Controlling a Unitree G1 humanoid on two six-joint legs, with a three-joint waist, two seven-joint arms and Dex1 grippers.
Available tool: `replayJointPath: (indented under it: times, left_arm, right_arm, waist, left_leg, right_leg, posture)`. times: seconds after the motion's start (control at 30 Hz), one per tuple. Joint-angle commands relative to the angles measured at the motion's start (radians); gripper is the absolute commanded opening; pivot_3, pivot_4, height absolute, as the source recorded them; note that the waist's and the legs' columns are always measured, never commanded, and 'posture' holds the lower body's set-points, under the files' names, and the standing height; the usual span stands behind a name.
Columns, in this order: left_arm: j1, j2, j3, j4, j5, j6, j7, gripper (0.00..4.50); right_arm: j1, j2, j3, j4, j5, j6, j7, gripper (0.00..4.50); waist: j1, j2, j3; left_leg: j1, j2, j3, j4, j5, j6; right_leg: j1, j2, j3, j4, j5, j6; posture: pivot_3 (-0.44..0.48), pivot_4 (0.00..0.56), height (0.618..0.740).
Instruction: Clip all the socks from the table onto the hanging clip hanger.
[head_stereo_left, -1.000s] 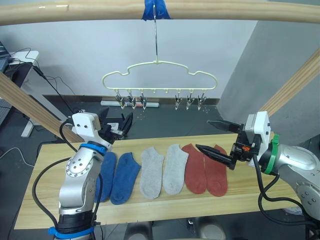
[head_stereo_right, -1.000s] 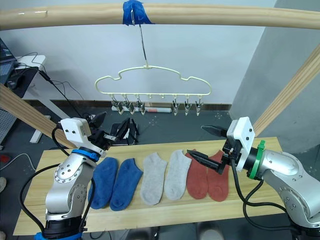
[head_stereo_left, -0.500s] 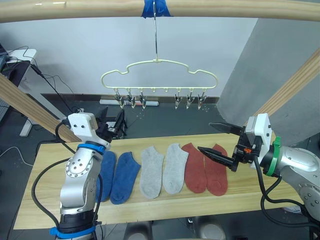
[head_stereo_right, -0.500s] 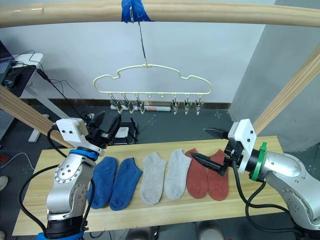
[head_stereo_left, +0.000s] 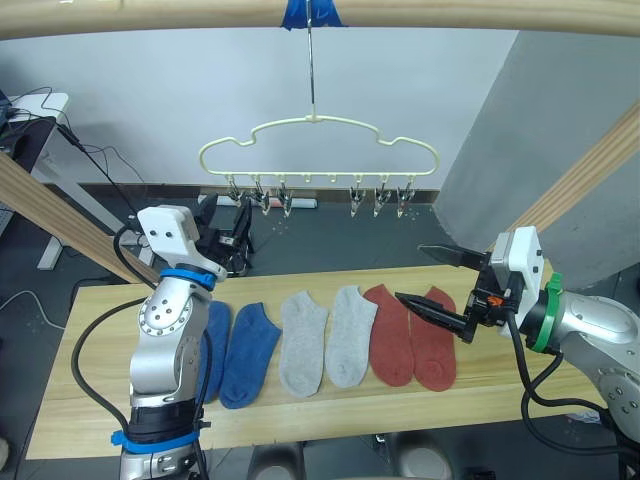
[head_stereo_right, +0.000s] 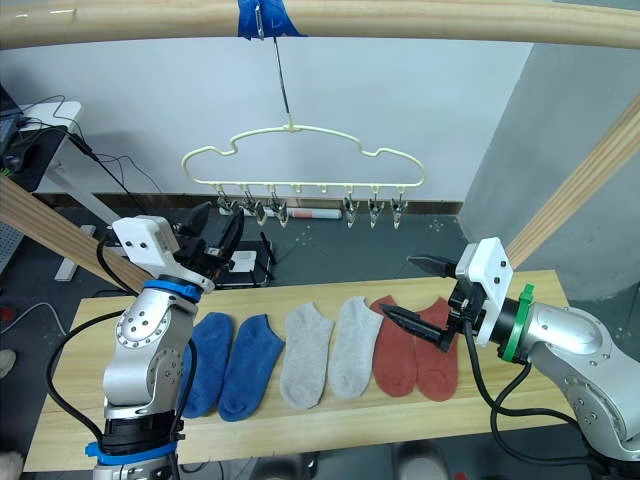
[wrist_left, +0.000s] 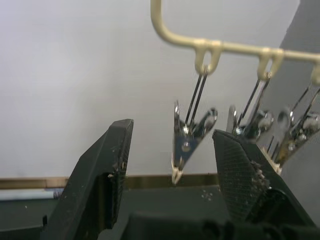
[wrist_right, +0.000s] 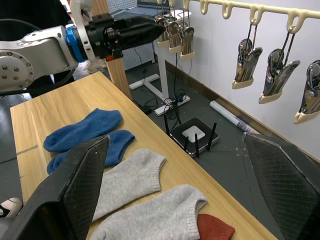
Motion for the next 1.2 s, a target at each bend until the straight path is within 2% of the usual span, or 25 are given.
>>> replayJointPath:
  times: [0.03,0.53,0.63,0.8,0.9,1.0,1.2]
  left_arm:
    - [-0.021,-0.009,0.001,-0.030,-0.007,-0.014,0.011,2.77]
    - [-0.051,-0.022,-0.008,-0.043,-0.023,0.016,0.035,2.77]
    - [-0.059,-0.022,-0.008,-0.041,-0.022,0.020,0.038,2.20]
    - [-0.058,-0.018,-0.013,-0.041,-0.011,0.014,0.036,0.80]
    - [-0.056,-0.016,-0.013,-0.042,0.000,0.014,0.042,0.33]
    - [-0.051,-0.014,-0.014,-0.046,0.006,0.007,0.040,0.18]
    - [-0.044,-0.014,-0.012,-0.054,0.013,0.007,0.038,0.17]
  right_arm:
    - [-0.007,0.001,-0.016,-0.045,0.027,-0.008,-0.006,4.50]
    - [-0.015,-0.007,-0.014,-0.037,0.035,-0.008,-0.009,4.50]
    - [-0.014,-0.008,-0.013,-0.038,0.036,-0.007,-0.009,4.50]
    - [-0.018,-0.007,-0.010,-0.036,0.038,-0.007,-0.012,4.50]
    - [-0.022,-0.006,-0.009,-0.033,0.038,-0.007,-0.011,4.50]
    - [-0.026,-0.004,-0.007,-0.030,0.037,-0.007,-0.012,4.50]
    - [-0.029,-0.001,-0.001,-0.025,0.029,-0.005,-0.019,4.50]
  waist:
    - [0.000,0.000,0.000]
    - [0.000,-0.001,0.001]
    - [0.000,-0.001,0.002]
    - [0.000,-0.001,0.002]
    - [0.000,-0.001,0.002]
    - [0.000,-0.001,0.002]
    - [0.000,-0.001,0.002]
  left_leg:
    - [0.000,0.000,0.000,0.000,0.000,0.000]
    - [0.000,0.000,0.000,0.000,0.000,0.000]
    - [0.000,0.000,0.000,0.000,0.000,0.000]
    - [0.000,0.000,0.000,0.000,0.000,0.000]
    - [0.000,0.000,0.000,0.000,0.000,0.000]
    - [0.000,0.000,0.000,0.000,0.000,0.000]
    - [0.000,0.000,0.000,0.000,0.000,0.000]
  right_leg:
    - [0.000,0.000,0.000,0.000,0.000,0.000]
    - [0.000,0.000,0.000,0.000,0.000,0.000]
    - [0.000,0.000,0.000,0.000,0.000,0.000]
    - [0.000,0.000,0.000,0.000,0.000,0.000]
    - [0.000,0.000,0.000,0.000,0.000,0.000]
    - [0.000,0.000,0.000,0.000,0.000,0.000]
    - [0.000,0.000,0.000,0.000,0.000,0.000]
  posture:
    - [-0.230,0.309,0.740]
    - [-0.229,0.307,0.740]
    - [-0.229,0.307,0.740]
    - [-0.226,0.307,0.740]
    - [-0.226,0.307,0.740]
    - [-0.224,0.305,0.740]
    - [-0.219,0.302,0.740]
